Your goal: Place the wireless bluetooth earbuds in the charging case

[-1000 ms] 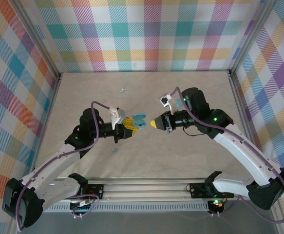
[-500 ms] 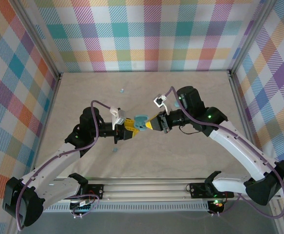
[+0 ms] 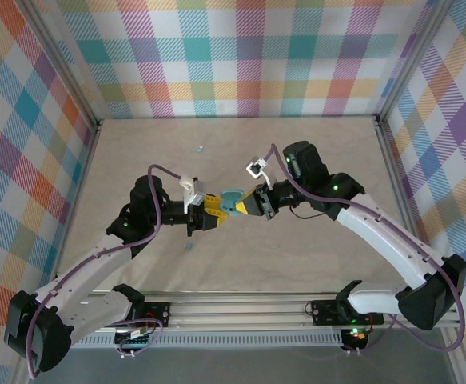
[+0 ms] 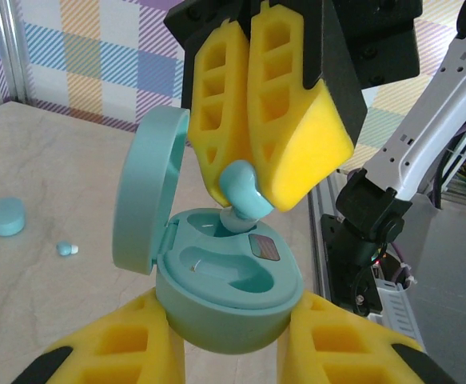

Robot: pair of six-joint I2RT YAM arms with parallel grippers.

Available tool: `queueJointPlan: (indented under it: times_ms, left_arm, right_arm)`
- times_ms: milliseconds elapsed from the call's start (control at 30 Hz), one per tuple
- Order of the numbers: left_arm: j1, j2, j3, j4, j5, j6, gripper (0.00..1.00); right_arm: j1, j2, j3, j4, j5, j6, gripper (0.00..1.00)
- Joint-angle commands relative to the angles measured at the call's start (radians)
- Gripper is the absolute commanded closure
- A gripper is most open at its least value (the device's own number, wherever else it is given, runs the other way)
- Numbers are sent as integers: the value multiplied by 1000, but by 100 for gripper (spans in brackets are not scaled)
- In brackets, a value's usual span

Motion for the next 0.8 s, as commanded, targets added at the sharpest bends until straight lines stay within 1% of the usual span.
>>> queueJointPlan:
  times_ms: [0,167,433,567,700,767]
  left_arm:
    - [0,-19,32,30,44,-9,88]
    - [0,-17,37,30,59,-11,88]
    - [0,-15,52,24,66,-11,88]
    - [-1,-15,54,22,67,-11,88]
    - [-1,-16,53,16,62,-10,88]
    - [-1,-16,54,14,60,-9,88]
  right_arm:
    - [7,5,14,-16,-52,-54,90]
    - [6,8,25,-48,-100,-103,90]
    - [7,69,97,-161,-96,-183,88]
    - [7,86,110,-173,-85,-181,83]
    - [7,90,118,-176,-60,-181,74]
    - [7,92,121,-179,-50,-181,71]
